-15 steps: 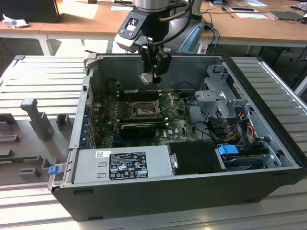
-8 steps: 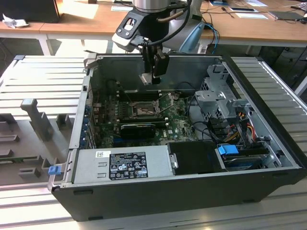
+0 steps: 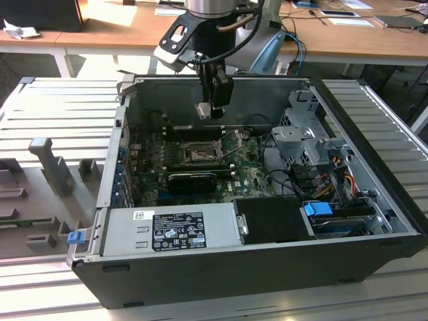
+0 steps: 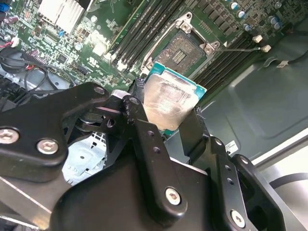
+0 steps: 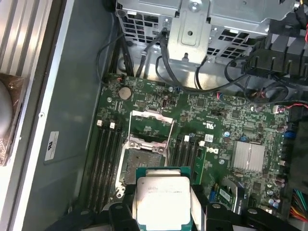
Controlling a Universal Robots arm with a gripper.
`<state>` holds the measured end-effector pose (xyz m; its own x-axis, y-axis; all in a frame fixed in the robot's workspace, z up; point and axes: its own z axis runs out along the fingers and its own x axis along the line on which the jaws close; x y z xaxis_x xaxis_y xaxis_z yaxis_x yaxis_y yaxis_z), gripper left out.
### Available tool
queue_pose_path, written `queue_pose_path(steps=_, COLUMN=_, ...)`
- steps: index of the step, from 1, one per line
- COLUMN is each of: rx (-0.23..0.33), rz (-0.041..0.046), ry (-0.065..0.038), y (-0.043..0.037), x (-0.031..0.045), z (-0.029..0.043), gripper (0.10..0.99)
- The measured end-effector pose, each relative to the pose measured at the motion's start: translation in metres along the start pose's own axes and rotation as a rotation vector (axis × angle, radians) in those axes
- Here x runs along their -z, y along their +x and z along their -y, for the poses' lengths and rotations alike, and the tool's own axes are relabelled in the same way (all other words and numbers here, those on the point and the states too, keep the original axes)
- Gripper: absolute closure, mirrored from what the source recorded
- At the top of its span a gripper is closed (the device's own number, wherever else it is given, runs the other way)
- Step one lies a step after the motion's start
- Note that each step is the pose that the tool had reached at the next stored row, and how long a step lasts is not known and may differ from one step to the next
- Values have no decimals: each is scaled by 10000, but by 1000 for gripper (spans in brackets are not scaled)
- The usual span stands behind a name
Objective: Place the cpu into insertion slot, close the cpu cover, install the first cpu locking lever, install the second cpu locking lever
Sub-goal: 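Place the cpu into insertion slot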
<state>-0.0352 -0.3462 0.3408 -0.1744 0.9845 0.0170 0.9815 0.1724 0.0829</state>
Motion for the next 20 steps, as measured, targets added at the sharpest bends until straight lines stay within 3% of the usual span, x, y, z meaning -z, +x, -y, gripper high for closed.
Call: queue_pose_path(steps=20, rx=-1362, rz=114, ry=-23, y=-1, x=-53, z=4, gripper=553)
